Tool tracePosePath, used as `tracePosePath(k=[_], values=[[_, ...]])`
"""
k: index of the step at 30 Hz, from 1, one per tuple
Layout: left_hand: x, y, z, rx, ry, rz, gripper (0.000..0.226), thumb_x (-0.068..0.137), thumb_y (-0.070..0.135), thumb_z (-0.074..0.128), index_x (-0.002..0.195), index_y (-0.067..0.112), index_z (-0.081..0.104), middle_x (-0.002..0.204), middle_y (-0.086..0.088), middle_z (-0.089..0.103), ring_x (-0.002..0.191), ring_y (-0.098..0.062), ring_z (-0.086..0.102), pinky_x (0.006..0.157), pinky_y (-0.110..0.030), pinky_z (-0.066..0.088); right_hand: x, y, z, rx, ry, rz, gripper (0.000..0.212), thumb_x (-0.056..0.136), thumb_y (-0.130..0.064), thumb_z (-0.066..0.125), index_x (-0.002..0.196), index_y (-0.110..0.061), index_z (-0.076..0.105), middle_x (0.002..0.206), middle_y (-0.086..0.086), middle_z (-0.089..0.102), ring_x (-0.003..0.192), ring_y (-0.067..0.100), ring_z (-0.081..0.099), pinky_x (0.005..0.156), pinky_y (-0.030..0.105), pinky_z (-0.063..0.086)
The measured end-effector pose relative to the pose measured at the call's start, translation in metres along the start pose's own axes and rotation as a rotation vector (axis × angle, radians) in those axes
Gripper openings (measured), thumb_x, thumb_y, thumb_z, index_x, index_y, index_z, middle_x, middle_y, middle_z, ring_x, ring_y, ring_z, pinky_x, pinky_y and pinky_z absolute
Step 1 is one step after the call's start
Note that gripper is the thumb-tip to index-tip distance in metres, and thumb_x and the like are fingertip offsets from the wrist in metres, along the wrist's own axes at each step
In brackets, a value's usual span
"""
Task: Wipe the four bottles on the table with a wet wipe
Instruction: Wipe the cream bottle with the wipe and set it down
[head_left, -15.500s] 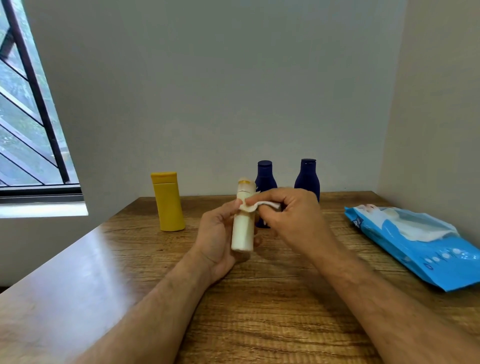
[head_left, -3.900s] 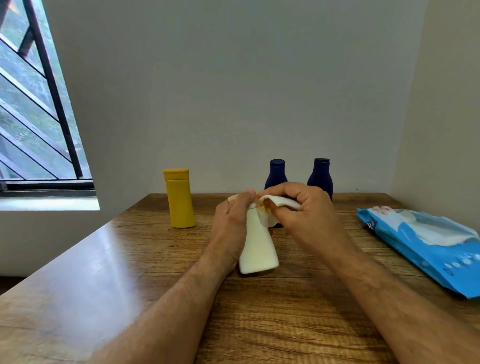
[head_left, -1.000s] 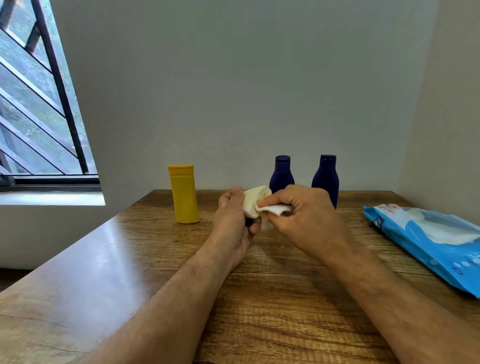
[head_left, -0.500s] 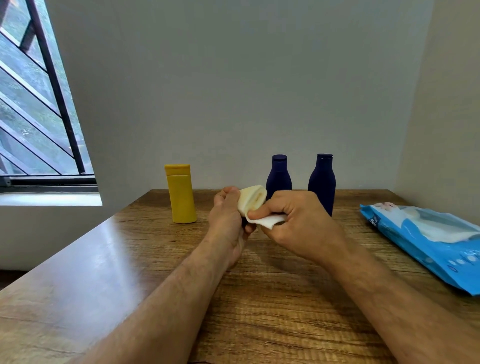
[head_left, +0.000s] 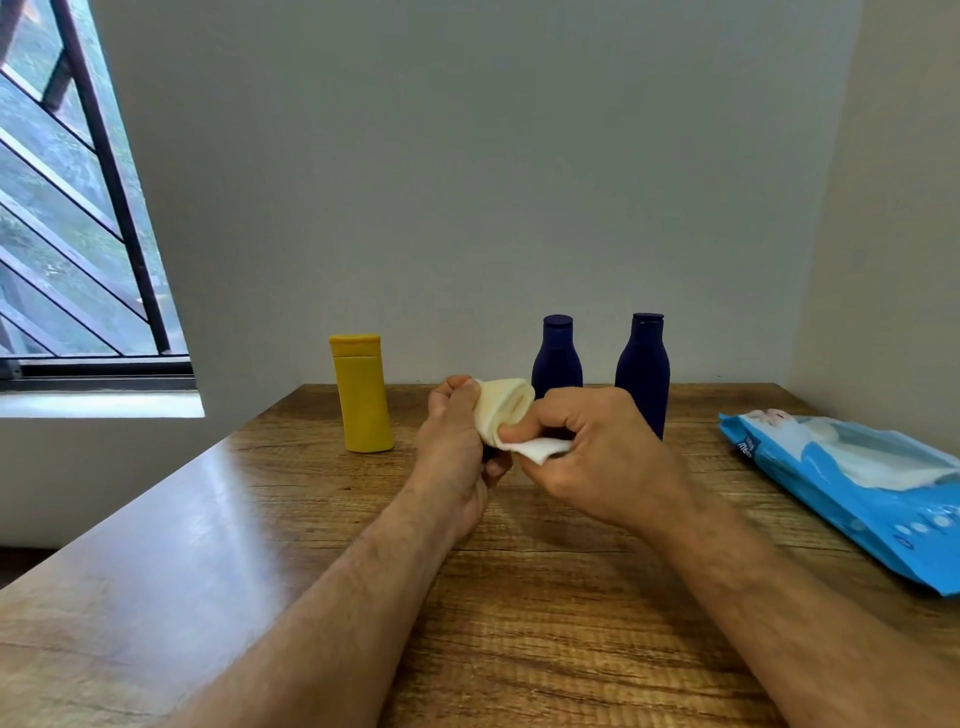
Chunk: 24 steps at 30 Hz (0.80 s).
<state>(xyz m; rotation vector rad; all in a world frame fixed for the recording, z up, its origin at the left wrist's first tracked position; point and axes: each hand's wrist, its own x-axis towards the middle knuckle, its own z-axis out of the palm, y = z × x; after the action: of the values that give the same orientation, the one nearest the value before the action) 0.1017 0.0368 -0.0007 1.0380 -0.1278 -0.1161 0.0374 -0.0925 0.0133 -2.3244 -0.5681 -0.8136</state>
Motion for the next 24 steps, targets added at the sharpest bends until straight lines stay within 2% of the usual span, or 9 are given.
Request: tracePosePath(k=[3,8,11,15,16,18,20,22,24], values=[[0.0013,0.0006,-0.0013,0.003,-0.028,-0.005,0.014,0.105,0.032,0.046,0.112,0.024,0.056,0.094,-0.011,0.064,0.051,-0.013,0.055,0.035,-0.020,0.035,0.0001,0.0001,0.0003,-0.018,0.037,-0.015,0.023,0.079,-0.018,0.081,0.101,-0.023,0.077,0.092,-0.019,0.068,0.087,-0.004,0.063,0.072,0.006,0.048],[0.0043,-0.0004,-0.0032,-0.014,-0.074,-0.013,0.015,0.104,0.029,0.047,0.114,0.018,0.051,0.072,-0.005,0.055,0.045,-0.010,0.043,0.036,-0.021,0.030,0.0027,0.0026,0.0013,0.008,0.289,0.100,0.021,0.080,-0.019,0.079,0.100,-0.022,0.076,0.093,-0.012,0.069,0.087,0.000,0.062,0.076,0.008,0.050],[0.0009,0.0005,-0.0016,-0.031,-0.077,-0.017,0.014,0.103,0.028,0.048,0.113,0.018,0.052,0.078,-0.007,0.056,0.044,-0.010,0.046,0.036,-0.022,0.031,0.0040,0.0054,-0.0024,0.020,0.334,0.142,0.019,0.081,-0.019,0.078,0.099,-0.022,0.075,0.092,-0.013,0.067,0.091,-0.004,0.060,0.073,0.003,0.047],[0.0022,-0.0011,-0.0013,-0.120,-0.072,-0.016,0.019,0.103,0.027,0.051,0.117,0.015,0.051,0.099,-0.014,0.060,0.058,-0.014,0.057,0.040,-0.024,0.041,0.0018,0.0051,-0.0022,0.005,0.268,0.086,0.018,0.081,-0.017,0.078,0.099,-0.021,0.075,0.090,-0.015,0.067,0.086,0.000,0.062,0.071,0.007,0.049],[0.0025,-0.0010,-0.0007,-0.139,-0.089,-0.020,0.029,0.100,0.029,0.056,0.123,0.011,0.051,0.107,-0.017,0.061,0.068,-0.019,0.062,0.045,-0.026,0.048,0.0009,0.0042,-0.0008,0.030,0.222,0.075,0.019,0.081,-0.016,0.078,0.099,-0.021,0.076,0.091,-0.015,0.067,0.085,0.000,0.063,0.071,0.008,0.050],[0.0018,0.0001,-0.0011,-0.188,-0.136,-0.020,0.054,0.088,0.033,0.073,0.129,0.008,0.050,0.114,-0.018,0.065,0.089,-0.027,0.067,0.067,-0.037,0.061,-0.0002,0.0019,0.0028,0.060,0.092,0.057,0.022,0.081,-0.017,0.079,0.102,-0.023,0.076,0.094,-0.017,0.068,0.086,-0.001,0.064,0.072,0.009,0.049],[0.0028,-0.0001,-0.0022,-0.208,-0.166,0.009,0.053,0.077,0.030,0.079,0.118,0.012,0.051,0.094,-0.010,0.069,0.082,-0.022,0.069,0.075,-0.041,0.060,-0.0003,0.0004,0.0052,0.044,0.000,0.015,0.023,0.081,-0.017,0.080,0.103,-0.024,0.076,0.091,-0.021,0.066,0.087,-0.002,0.064,0.071,0.007,0.048],[0.0029,-0.0002,-0.0021,-0.218,-0.176,0.022,0.043,0.079,0.024,0.076,0.111,0.017,0.048,0.077,-0.004,0.068,0.068,-0.016,0.068,0.066,-0.036,0.061,-0.0001,-0.0007,0.0054,0.020,-0.024,-0.018,0.023,0.080,-0.017,0.080,0.102,-0.024,0.077,0.090,-0.023,0.065,0.087,-0.002,0.064,0.071,0.007,0.048],[0.0027,-0.0003,-0.0017,-0.238,-0.186,0.009,0.034,0.087,0.020,0.072,0.110,0.017,0.046,0.075,-0.003,0.067,0.064,-0.015,0.067,0.058,-0.032,0.060,0.0006,0.0001,0.0045,-0.009,0.018,-0.002,0.023,0.081,-0.019,0.079,0.103,-0.026,0.076,0.094,-0.021,0.067,0.087,-0.002,0.063,0.075,0.009,0.050]])
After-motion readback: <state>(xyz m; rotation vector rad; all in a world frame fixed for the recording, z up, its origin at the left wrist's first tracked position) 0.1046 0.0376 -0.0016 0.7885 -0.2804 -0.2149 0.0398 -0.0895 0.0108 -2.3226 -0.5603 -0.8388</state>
